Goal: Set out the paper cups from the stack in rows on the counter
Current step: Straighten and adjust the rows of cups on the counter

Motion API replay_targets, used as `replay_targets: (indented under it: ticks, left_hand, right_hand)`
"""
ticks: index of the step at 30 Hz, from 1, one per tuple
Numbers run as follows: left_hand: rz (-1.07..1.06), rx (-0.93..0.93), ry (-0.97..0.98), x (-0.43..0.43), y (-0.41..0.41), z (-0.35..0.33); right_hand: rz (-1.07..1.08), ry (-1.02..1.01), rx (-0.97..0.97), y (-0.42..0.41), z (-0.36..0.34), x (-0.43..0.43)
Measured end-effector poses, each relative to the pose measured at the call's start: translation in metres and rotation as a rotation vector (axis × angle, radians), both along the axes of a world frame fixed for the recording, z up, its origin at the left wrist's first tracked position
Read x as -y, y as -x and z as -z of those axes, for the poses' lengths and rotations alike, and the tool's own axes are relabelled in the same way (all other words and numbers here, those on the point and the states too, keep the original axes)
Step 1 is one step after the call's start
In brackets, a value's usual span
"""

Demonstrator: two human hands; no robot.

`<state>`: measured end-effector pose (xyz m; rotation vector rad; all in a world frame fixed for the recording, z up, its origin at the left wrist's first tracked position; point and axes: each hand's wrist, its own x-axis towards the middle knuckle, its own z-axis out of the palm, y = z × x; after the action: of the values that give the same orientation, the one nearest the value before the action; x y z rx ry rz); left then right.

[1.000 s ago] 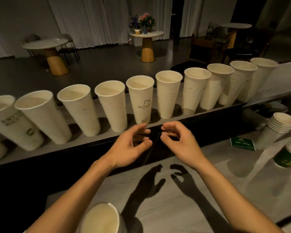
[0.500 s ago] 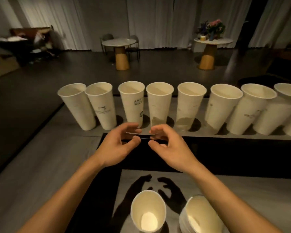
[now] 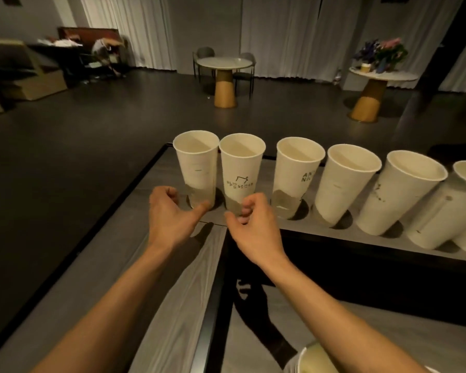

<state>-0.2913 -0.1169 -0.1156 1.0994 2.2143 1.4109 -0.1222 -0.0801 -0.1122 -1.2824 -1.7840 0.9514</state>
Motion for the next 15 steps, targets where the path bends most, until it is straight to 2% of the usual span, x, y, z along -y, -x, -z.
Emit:
replay_targets:
  ticks: [3,7,15]
  left_hand:
    - [0.02,0.027,0.021,-0.018,0.007,0.011]
    - [0.078,0.114,-0.027,-0.038,0.01,0.021]
    - [0.1,0.068,-0.083,-0.091,0.027,0.024]
  right_hand:
    - [0.112,-0.002,0.028,0.01,0.007,-0.012]
    - [0.156,0.105,-0.016,0.021,0.011,-0.032]
    - [0.241,0.072,0.005,0.051,0.02,-0.088]
